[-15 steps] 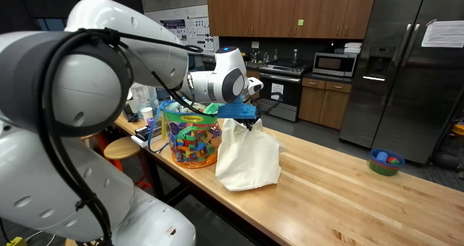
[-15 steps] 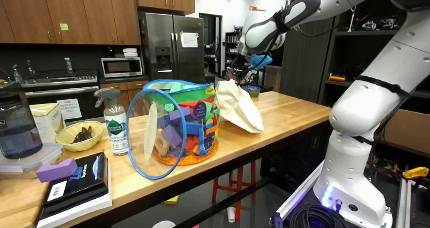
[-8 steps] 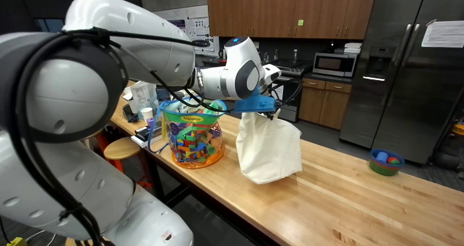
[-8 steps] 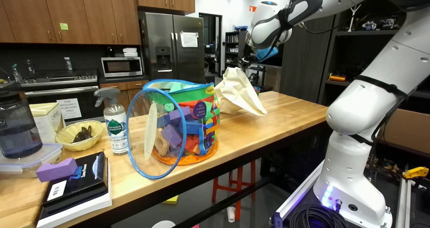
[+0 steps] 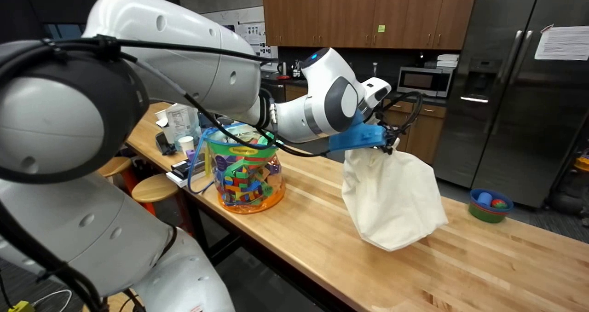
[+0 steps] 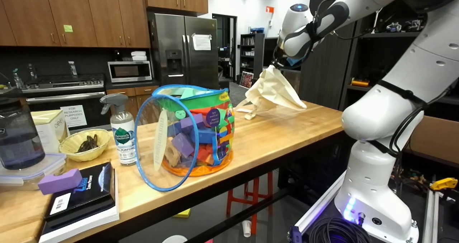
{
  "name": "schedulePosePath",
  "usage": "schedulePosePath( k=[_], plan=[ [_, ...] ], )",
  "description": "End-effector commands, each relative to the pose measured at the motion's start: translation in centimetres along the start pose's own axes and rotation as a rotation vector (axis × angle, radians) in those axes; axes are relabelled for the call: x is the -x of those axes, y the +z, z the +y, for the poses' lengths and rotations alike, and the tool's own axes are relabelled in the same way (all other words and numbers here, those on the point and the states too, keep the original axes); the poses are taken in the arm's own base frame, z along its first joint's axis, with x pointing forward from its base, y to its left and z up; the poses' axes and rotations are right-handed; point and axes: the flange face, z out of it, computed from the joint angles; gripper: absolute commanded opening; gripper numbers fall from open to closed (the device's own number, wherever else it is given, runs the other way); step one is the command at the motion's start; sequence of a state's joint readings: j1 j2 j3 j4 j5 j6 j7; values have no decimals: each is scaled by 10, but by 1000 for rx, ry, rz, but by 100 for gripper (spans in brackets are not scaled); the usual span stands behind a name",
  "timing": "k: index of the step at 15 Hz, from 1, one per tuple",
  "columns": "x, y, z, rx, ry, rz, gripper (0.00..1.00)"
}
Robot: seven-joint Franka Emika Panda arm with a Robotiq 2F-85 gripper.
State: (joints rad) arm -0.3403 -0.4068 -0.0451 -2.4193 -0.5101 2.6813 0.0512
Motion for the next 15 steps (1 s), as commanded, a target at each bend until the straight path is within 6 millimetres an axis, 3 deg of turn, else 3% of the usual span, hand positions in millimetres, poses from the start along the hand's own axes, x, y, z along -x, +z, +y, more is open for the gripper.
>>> schedulePosePath(
  k=[1, 10, 15],
  plan=[
    [5, 3, 19, 93, 16, -7, 1],
    [54, 24, 21, 237, -122, -401, 1],
    [68, 29, -15, 12, -263, -500, 1]
  ],
)
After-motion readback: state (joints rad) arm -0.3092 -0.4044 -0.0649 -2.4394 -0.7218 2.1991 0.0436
